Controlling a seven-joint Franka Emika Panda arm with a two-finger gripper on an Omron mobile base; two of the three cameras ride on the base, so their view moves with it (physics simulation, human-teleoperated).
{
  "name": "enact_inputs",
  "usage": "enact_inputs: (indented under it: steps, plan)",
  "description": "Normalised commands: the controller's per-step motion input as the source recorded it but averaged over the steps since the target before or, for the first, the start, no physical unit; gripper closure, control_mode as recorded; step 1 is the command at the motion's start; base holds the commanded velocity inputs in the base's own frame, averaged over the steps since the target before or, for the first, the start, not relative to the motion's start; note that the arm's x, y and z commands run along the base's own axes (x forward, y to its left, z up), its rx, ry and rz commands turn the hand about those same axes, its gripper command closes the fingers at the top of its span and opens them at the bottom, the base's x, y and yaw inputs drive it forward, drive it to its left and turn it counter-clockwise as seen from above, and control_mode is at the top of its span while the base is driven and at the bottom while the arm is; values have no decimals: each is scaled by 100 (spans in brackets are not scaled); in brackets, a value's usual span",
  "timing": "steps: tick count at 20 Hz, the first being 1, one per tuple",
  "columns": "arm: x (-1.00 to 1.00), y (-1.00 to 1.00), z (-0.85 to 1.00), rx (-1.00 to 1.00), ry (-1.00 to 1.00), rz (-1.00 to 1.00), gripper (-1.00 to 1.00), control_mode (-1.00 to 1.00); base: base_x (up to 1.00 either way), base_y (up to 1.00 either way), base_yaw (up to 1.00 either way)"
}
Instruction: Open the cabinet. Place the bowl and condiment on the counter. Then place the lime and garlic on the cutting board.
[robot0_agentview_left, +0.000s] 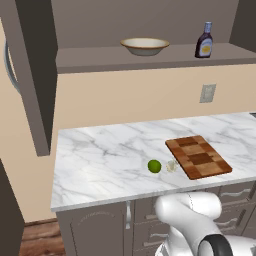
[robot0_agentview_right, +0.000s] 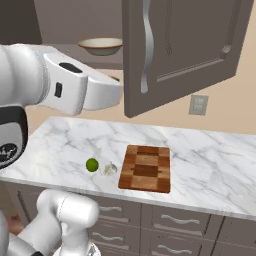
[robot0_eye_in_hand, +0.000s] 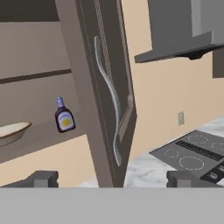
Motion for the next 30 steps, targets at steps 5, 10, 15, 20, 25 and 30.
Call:
enact_inputs:
  steps: [5,10,15,20,25,30]
  plan:
    - [9,96,-27,-14,0,1,-100,-100,0,0,0]
    - [21,97,-20,-19,0,0,-100,-100,0,0,0]
    - [26,31,2,-32,14,0,-100,-100,0,0,0]
    - [77,0,0,-37,28,0,-100,-100,0,0,0]
    - [58,-1,12,-33,41,0,-100,-100,0,0,0]
    - [53,-22,2,-27,38,-10,-100,-100,0,0,0]
